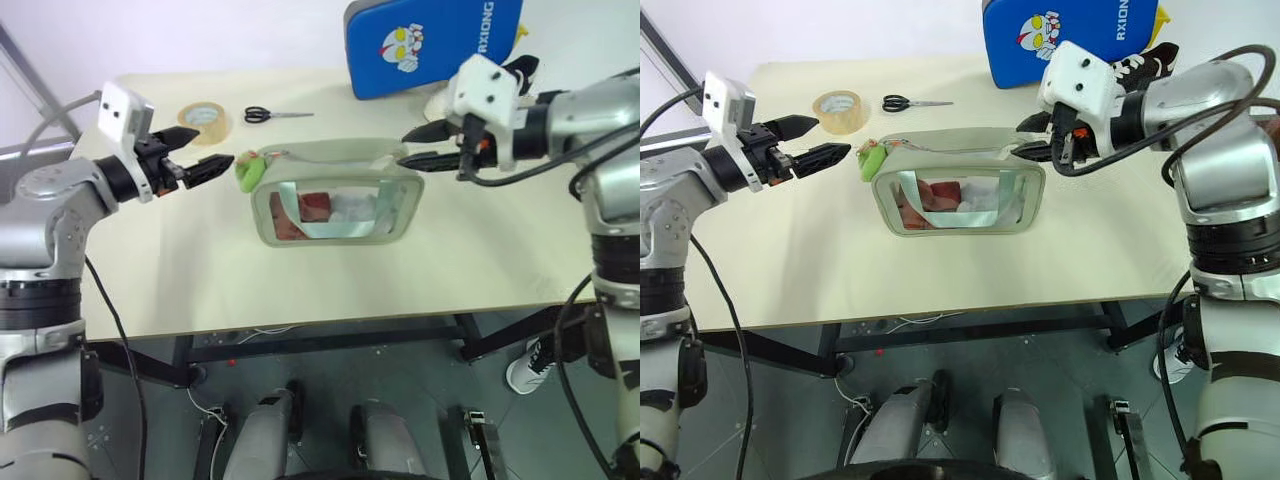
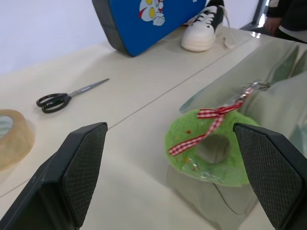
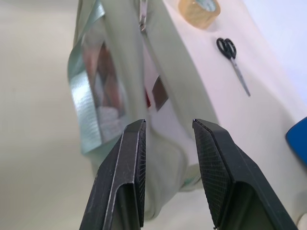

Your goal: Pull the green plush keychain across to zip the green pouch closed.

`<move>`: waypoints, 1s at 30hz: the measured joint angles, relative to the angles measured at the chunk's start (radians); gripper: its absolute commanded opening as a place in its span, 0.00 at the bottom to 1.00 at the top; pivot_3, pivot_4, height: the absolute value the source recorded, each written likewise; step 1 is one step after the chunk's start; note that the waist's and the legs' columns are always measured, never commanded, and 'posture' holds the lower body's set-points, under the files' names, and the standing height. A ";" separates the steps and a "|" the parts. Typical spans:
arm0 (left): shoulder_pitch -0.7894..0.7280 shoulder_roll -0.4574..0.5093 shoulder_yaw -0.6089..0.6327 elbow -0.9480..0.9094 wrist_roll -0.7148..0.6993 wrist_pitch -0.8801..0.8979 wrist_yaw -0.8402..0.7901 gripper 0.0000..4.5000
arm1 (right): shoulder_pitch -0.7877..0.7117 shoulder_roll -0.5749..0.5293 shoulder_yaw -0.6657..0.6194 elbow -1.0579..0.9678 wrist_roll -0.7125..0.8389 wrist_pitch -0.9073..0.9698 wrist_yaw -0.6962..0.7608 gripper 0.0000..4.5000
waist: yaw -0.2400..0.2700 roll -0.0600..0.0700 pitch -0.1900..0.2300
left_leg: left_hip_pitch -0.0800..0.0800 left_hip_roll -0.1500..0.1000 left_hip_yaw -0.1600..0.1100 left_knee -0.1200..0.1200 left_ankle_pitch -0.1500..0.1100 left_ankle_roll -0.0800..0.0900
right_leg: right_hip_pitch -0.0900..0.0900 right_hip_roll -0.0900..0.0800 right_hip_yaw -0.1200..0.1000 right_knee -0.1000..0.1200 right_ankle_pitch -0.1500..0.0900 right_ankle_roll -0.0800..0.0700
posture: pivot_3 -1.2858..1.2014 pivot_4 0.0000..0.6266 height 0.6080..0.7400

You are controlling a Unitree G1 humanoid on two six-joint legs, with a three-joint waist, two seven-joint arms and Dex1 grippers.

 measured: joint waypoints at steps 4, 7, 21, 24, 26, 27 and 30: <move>-0.027 -0.034 -0.037 0.061 0.035 -0.038 -0.009 1.00 | 0.065 0.004 0.024 0.031 0.000 -0.030 -0.014 0.35 | 0.000 0.000 0.000 | -0.001 0.000 0.001 0.000 0.000 0.000 | 0.000 0.000 0.000 0.000 0.000 0.000 | 0.52 0.24 1.00; -0.048 -0.049 -0.049 0.095 0.053 -0.063 -0.022 1.00 | 0.064 0.015 0.029 0.052 -0.002 -0.063 -0.030 0.35 | 0.000 0.000 0.000 | -0.001 0.000 0.001 0.001 0.000 0.000 | 0.000 0.000 0.000 0.000 0.000 0.000 | 0.52 0.24 1.00; -0.066 -0.059 -0.086 0.175 0.101 -0.108 -0.094 1.00 | 0.063 0.036 0.041 0.095 -0.017 -0.120 -0.053 0.02 | 0.000 0.000 0.000 | -0.001 0.000 0.001 0.002 0.000 0.000 | 0.001 0.000 0.000 0.000 0.000 0.001 | 0.52 0.24 1.00; -0.066 -0.070 -0.101 0.192 0.105 -0.121 -0.117 1.00 | 0.063 0.036 0.041 0.095 -0.017 -0.131 -0.053 0.02 | -0.001 0.000 0.000 | -0.001 0.000 0.001 0.002 0.000 0.000 | 0.001 0.000 0.000 0.000 0.000 0.001 | 0.52 0.24 1.00; -0.072 -0.103 -0.107 0.224 0.115 -0.142 -0.116 0.88 | 0.063 0.036 0.041 0.095 -0.017 -0.132 -0.054 0.00 | 0.000 0.000 0.000 | 0.000 0.000 0.001 0.002 0.000 0.000 | 0.001 0.000 0.000 0.001 0.000 0.001 | 0.52 0.24 1.00; -0.081 -0.121 -0.107 0.248 0.117 -0.151 -0.113 0.81 | 0.063 0.036 0.041 0.095 -0.017 -0.132 -0.054 0.00 | 0.001 0.000 0.000 | 0.000 0.000 0.001 0.002 0.000 0.000 | 0.001 0.000 0.000 0.001 0.000 0.001 | 0.52 0.24 1.00; -0.106 -0.141 -0.107 0.276 0.118 -0.157 -0.120 0.48 | 0.061 0.043 0.041 0.095 -0.017 -0.133 -0.055 0.00 | 0.000 0.000 0.000 | -0.001 0.000 0.001 0.003 0.000 0.001 | 0.004 0.000 0.000 0.001 0.001 0.001 | 0.52 0.24 1.00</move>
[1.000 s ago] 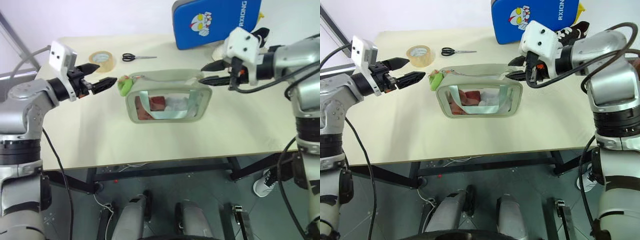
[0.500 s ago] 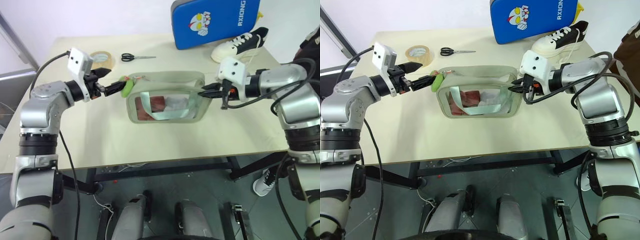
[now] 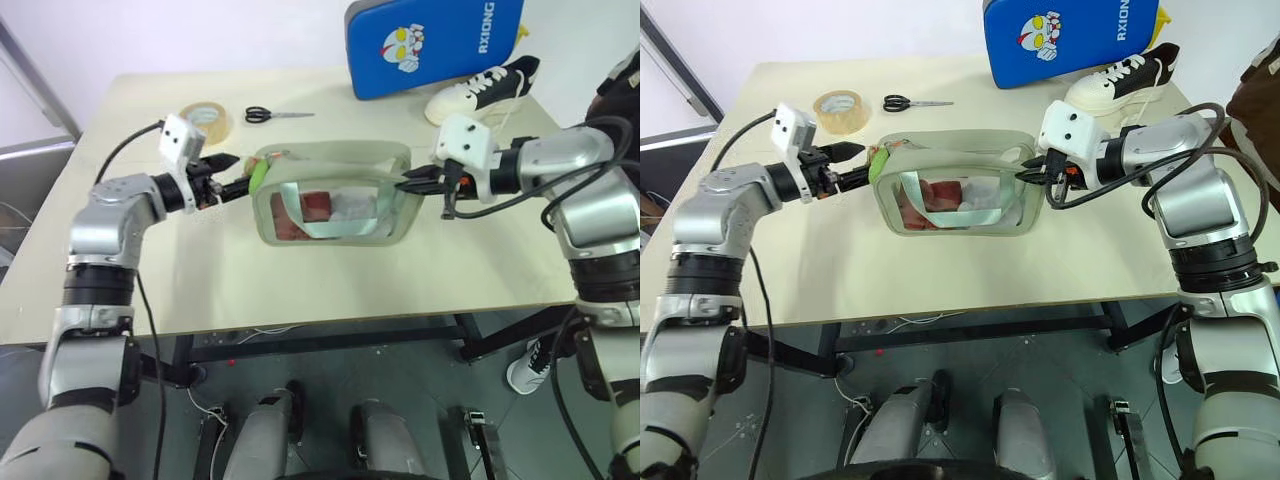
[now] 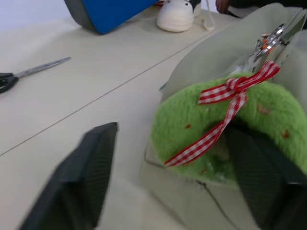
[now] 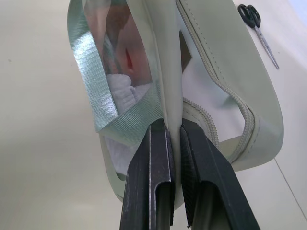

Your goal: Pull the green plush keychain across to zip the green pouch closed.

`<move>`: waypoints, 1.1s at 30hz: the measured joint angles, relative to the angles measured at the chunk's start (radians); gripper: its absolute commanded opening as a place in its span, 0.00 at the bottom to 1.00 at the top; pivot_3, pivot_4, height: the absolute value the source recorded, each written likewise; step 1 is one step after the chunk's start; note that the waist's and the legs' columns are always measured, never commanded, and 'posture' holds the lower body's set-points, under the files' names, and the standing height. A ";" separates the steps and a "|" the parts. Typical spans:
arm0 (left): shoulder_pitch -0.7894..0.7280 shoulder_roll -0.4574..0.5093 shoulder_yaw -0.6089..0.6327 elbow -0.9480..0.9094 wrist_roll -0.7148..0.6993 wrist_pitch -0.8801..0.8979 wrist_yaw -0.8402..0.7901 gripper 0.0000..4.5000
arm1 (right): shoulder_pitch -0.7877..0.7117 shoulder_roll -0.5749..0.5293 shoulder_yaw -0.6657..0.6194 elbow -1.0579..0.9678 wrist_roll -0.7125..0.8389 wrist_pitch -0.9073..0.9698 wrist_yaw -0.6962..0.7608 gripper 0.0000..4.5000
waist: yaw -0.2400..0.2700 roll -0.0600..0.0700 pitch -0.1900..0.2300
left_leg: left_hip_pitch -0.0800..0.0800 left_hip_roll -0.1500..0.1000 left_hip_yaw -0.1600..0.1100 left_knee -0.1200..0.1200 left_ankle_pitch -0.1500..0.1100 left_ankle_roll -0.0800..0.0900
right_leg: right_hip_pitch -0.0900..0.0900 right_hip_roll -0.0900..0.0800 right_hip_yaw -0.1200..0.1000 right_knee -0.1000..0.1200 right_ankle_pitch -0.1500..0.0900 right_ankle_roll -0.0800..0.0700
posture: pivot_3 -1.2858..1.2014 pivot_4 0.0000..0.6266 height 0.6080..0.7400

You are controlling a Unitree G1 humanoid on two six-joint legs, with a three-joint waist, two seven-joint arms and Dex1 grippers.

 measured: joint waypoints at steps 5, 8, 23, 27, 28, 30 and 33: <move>-0.011 0.011 0.002 0.000 0.000 0.003 -0.017 0.01 | -0.002 0.001 0.002 0.006 0.000 -0.004 0.000 0.00 | -0.002 0.000 0.000 | 0.000 0.000 0.000 0.000 0.000 0.000 | 0.000 0.000 0.000 0.000 0.000 0.000 | 0.52 0.24 1.00; -0.013 0.035 0.004 -0.001 -0.008 0.018 -0.037 0.01 | -0.008 0.006 0.007 0.009 0.000 -0.010 -0.002 0.00 | -0.002 0.000 0.000 | 0.000 0.000 0.000 0.000 0.000 0.000 | 0.000 0.000 0.000 0.000 0.000 0.000 | 0.52 0.24 1.00; -0.191 -0.109 -0.115 -0.020 0.028 -0.024 -0.061 0.08 | -0.017 0.013 0.015 0.030 -0.003 -0.026 -0.014 0.00 | 0.000 0.000 0.000 | 0.000 0.000 0.000 0.002 0.000 0.001 | 0.002 0.001 0.000 0.000 0.001 0.002 | 0.52 0.24 1.00; -0.191 -0.112 -0.135 0.040 0.094 -0.119 -0.052 0.43 | -0.017 0.014 0.015 0.030 -0.003 -0.021 -0.024 0.00 | 0.001 0.000 0.000 | 0.000 0.000 0.000 0.002 -0.001 0.001 | 0.002 0.001 0.000 0.000 0.001 0.002 | 0.52 0.24 1.00; -0.191 -0.110 -0.132 0.047 0.098 -0.126 -0.053 0.55 | -0.017 0.014 0.015 0.030 -0.003 -0.020 -0.027 0.00 | 0.001 0.000 0.000 | 0.000 0.000 0.000 0.002 -0.001 0.001 | 0.002 0.001 0.000 0.000 0.001 0.002 | 0.52 0.24 1.00; -0.192 -0.103 -0.125 0.050 0.101 -0.126 -0.059 0.76 | -0.017 0.014 0.015 0.030 -0.003 -0.017 -0.031 0.00 | 0.001 0.000 0.000 | 0.000 0.000 0.000 0.002 -0.001 0.001 | 0.002 0.001 0.000 0.000 0.001 0.002 | 0.52 0.24 1.00; -0.193 -0.039 -0.122 -0.003 0.093 -0.072 -0.091 0.76 | -0.017 0.015 0.015 0.029 -0.002 -0.016 -0.032 0.00 | -0.001 0.000 0.000 | 0.000 0.000 0.000 0.002 -0.001 0.001 | 0.001 0.000 0.000 0.000 0.001 0.002 | 0.52 0.24 1.00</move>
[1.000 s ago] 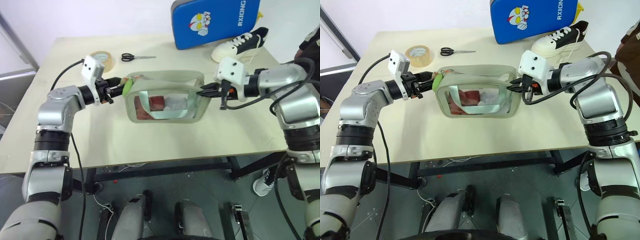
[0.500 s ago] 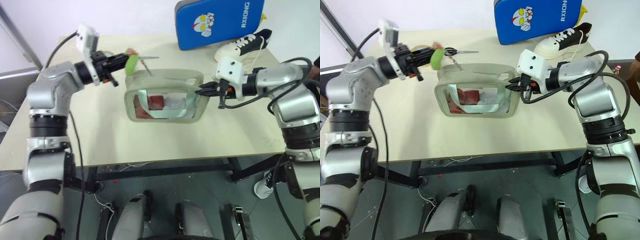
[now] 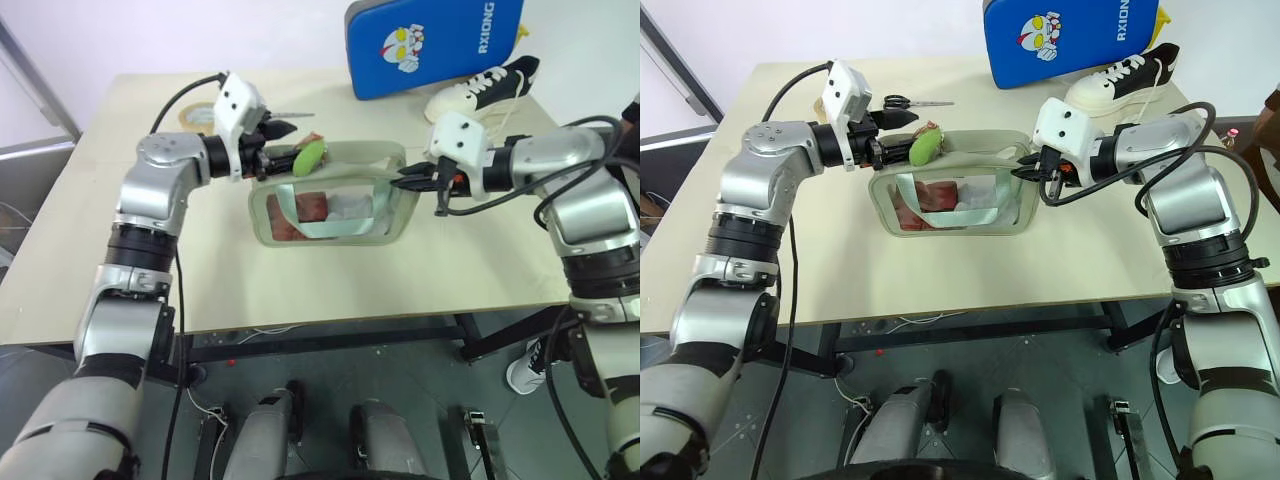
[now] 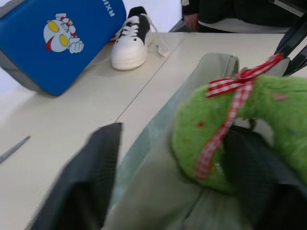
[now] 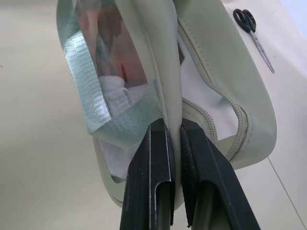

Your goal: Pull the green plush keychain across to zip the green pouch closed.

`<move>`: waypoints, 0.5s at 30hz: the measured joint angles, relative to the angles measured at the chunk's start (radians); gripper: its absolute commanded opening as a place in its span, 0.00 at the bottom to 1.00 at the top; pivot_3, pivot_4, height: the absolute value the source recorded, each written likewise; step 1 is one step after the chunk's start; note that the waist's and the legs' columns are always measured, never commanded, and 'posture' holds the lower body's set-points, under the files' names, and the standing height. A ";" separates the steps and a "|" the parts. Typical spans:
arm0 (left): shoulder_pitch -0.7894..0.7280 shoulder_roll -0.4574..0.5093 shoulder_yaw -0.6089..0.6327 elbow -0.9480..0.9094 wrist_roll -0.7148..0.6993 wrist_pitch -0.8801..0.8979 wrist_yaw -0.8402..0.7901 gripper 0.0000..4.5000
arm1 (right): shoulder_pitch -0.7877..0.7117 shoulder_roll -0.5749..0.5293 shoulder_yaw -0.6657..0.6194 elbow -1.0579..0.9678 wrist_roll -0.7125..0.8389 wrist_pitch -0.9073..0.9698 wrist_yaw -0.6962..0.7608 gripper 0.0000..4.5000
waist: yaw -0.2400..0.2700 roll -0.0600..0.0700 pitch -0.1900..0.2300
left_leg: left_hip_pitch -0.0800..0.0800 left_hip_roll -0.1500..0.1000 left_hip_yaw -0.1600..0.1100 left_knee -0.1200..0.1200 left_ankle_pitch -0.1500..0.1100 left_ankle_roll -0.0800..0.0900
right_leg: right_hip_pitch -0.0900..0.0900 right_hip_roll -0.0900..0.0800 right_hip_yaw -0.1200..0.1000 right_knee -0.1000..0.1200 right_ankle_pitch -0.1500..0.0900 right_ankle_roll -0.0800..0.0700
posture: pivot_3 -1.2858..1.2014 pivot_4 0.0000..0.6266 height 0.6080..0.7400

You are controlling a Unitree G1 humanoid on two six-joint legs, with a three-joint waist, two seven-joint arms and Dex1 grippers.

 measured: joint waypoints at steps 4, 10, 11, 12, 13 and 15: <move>0.023 0.130 0.018 -0.153 -0.026 0.079 -0.060 0.76 | -0.001 0.004 0.000 0.003 -0.001 -0.006 -0.006 0.00 | -0.003 0.000 0.000 | 0.001 0.000 0.000 -0.001 0.000 0.000 | 0.000 0.000 0.000 0.000 0.000 0.000 | 0.52 0.24 1.00; 0.186 0.262 0.048 -0.306 -0.048 0.165 -0.107 0.76 | -0.007 0.016 0.000 0.024 -0.010 -0.017 -0.016 0.00 | -0.001 0.001 0.000 | 0.001 0.000 0.000 -0.002 0.000 0.000 | -0.004 0.000 0.000 0.000 0.000 -0.001 | 0.52 0.24 1.00; 0.227 0.261 0.045 -0.337 -0.048 0.165 -0.103 0.76 | -0.008 0.020 0.000 0.025 -0.010 -0.019 -0.016 0.00 | 0.000 0.001 0.000 | 0.001 0.000 0.000 -0.001 0.000 0.000 | -0.003 0.000 0.001 0.000 0.000 -0.001 | 0.52 0.24 1.00; 0.256 0.256 0.037 -0.352 -0.047 0.165 -0.101 0.76 | -0.008 0.024 0.000 0.025 -0.010 -0.019 -0.016 0.00 | 0.001 0.001 0.000 | 0.001 0.000 0.000 -0.001 0.000 0.000 | -0.003 0.000 0.000 0.000 0.000 -0.001 | 0.52 0.24 1.00; 0.266 0.250 0.032 -0.355 -0.047 0.165 -0.100 0.76 | -0.008 0.024 0.000 0.025 -0.010 -0.019 -0.016 0.00 | 0.002 0.001 0.000 | 0.001 0.000 0.000 -0.001 0.000 0.000 | -0.003 0.000 0.000 0.000 0.000 -0.001 | 0.52 0.24 1.00; 0.276 0.189 0.035 -0.366 -0.044 0.175 -0.034 0.76 | -0.010 0.027 0.001 0.026 -0.011 -0.019 -0.015 0.00 | 0.006 0.000 0.000 | 0.001 0.000 0.000 -0.001 0.000 0.000 | -0.004 -0.001 0.000 0.000 0.000 -0.001 | 0.52 0.24 1.00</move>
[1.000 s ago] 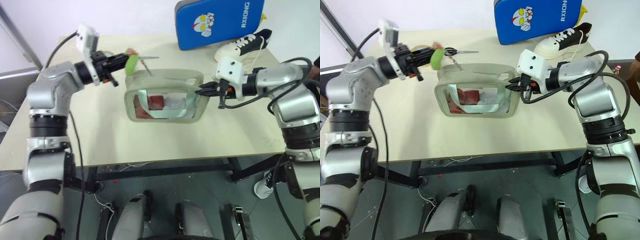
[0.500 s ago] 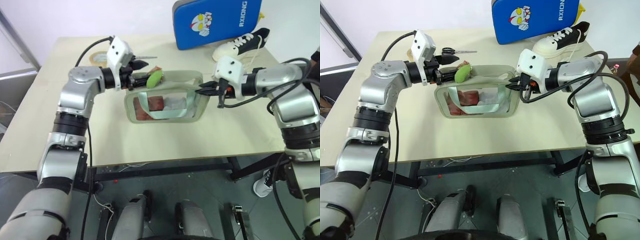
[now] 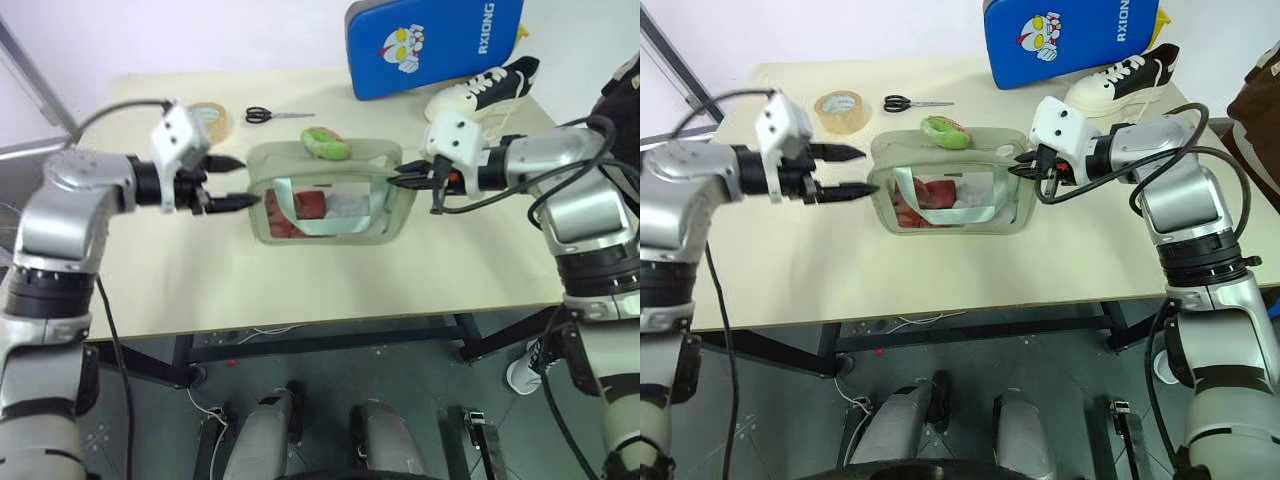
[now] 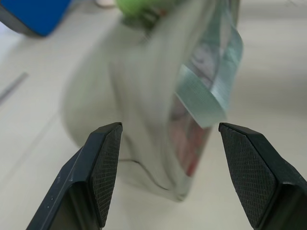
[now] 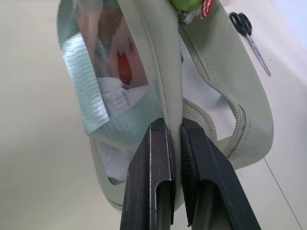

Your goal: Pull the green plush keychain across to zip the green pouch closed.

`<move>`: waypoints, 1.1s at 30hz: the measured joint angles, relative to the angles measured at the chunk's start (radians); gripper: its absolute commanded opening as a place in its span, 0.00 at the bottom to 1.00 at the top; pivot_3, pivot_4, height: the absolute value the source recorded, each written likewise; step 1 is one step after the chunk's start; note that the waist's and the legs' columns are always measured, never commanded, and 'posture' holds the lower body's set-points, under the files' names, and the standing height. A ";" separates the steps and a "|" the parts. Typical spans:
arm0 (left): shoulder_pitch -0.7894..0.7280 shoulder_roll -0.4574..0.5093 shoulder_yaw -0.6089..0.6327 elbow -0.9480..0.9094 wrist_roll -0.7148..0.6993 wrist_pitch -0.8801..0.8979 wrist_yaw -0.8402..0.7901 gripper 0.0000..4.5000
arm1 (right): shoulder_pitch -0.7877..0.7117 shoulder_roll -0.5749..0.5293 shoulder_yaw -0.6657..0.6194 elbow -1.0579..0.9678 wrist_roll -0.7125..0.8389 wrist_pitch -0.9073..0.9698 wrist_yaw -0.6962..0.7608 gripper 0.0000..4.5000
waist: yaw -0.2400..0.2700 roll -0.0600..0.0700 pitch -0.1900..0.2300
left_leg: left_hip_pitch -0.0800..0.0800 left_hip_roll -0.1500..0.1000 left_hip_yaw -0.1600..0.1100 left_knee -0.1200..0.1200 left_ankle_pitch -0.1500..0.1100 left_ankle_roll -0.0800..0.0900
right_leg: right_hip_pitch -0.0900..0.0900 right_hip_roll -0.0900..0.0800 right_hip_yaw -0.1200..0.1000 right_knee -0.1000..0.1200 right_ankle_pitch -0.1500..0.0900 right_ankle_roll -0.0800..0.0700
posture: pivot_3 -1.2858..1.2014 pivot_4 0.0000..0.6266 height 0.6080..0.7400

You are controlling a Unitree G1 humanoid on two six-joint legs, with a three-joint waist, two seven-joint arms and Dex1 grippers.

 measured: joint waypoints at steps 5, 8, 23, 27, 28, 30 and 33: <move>0.001 -0.048 -0.021 -0.006 0.043 -0.019 0.087 0.36 | -0.001 0.005 0.004 0.000 0.001 0.000 0.003 0.00 | -0.007 0.000 0.000 | 0.000 0.000 0.001 -0.001 0.000 0.000 | 0.003 0.000 0.001 0.001 0.000 0.000 | 0.52 0.24 1.00; 0.001 -0.052 -0.021 -0.003 0.041 -0.023 0.088 0.03 | -0.001 0.005 0.004 0.000 0.000 0.001 0.003 0.00 | -0.005 0.000 0.000 | 0.000 0.000 0.001 -0.001 0.000 0.000 | 0.003 0.001 0.001 0.001 0.000 0.000 | 0.52 0.24 1.00; 0.003 -0.057 -0.021 -0.003 0.034 -0.020 0.077 0.00 | -0.154 -0.067 -0.008 -0.008 0.076 0.106 0.150 0.69 | -0.005 0.000 0.000 | 0.000 0.000 0.001 -0.001 0.000 0.000 | -0.001 0.000 0.001 0.000 0.000 0.000 | 0.52 0.24 1.00; 0.003 -0.062 -0.022 -0.004 0.034 -0.021 0.074 0.00 | -0.218 0.050 -0.034 0.001 0.118 0.149 0.098 0.69 | -0.008 0.000 0.000 | 0.000 0.000 0.001 -0.002 0.000 0.000 | -0.002 0.000 0.001 0.000 0.000 0.000 | 0.52 0.24 1.00; 0.003 -0.063 -0.022 -0.005 0.033 -0.021 0.073 0.00 | -0.219 0.082 -0.030 0.006 0.120 0.148 0.081 0.69 | -0.008 0.000 0.000 | 0.000 0.000 0.001 -0.002 0.000 0.000 | -0.002 0.000 0.001 0.001 0.000 0.000 | 0.52 0.24 1.00; 0.003 -0.063 -0.024 -0.006 0.033 -0.021 0.072 0.00 | -0.219 0.152 -0.017 0.035 0.116 0.144 0.042 0.69 | -0.008 0.000 0.000 | 0.000 0.000 0.001 -0.001 0.000 0.000 | -0.002 0.000 0.001 0.001 0.000 0.000 | 0.52 0.24 1.00; 0.003 -0.064 -0.026 -0.008 0.030 -0.021 0.071 0.00 | -0.220 0.218 0.016 0.085 0.100 0.119 0.006 0.69 | -0.003 0.000 0.000 | -0.001 0.000 0.001 -0.001 0.000 0.000 | -0.002 0.001 0.001 0.001 0.000 0.001 | 0.52 0.24 1.00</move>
